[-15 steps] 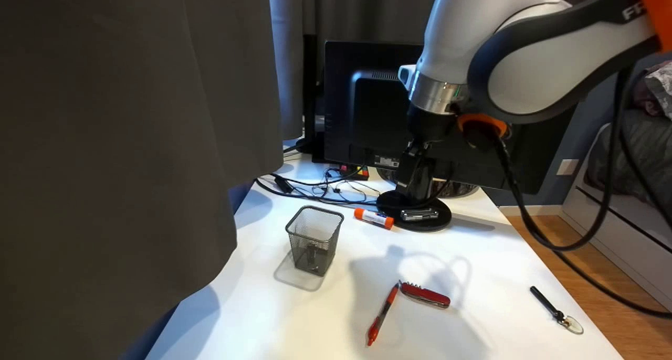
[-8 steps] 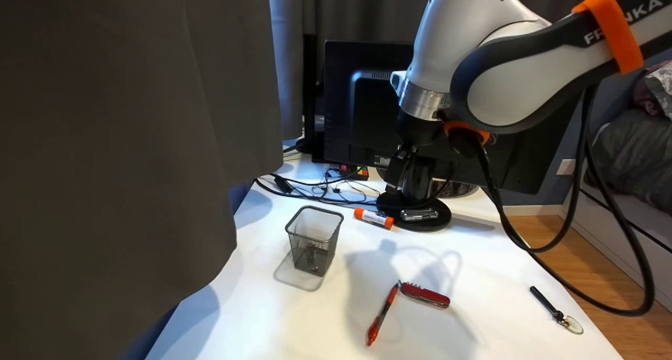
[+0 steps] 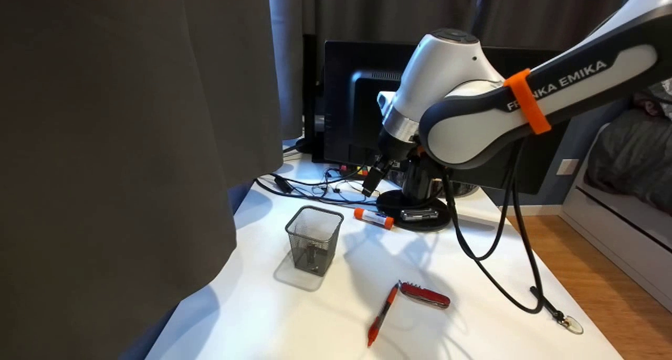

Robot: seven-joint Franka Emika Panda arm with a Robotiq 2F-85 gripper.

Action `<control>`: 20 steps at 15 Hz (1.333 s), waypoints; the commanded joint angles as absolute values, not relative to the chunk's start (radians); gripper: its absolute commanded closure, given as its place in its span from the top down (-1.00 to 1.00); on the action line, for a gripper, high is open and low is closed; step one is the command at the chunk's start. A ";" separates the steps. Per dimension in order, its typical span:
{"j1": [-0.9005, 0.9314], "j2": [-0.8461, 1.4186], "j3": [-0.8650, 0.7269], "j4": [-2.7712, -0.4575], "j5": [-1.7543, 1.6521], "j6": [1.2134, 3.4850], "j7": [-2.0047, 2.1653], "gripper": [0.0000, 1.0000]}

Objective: Put the glue stick in the basket on the right

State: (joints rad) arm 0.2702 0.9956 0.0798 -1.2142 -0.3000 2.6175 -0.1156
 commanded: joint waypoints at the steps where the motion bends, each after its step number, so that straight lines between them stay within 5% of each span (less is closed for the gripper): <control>1: 0.260 1.149 0.126 -0.978 -0.227 2.512 -0.200 1.00; 11: 0.272 1.413 0.135 -0.636 -0.211 2.405 -0.207 0.79; 13: 0.268 1.352 0.130 -0.734 -0.215 2.410 -0.183 0.97; 20: 0.287 1.413 0.080 -0.670 -0.242 2.461 -0.169 1.00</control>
State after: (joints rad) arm 0.2748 1.3679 0.1070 -0.7262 -0.2234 2.4304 -0.1824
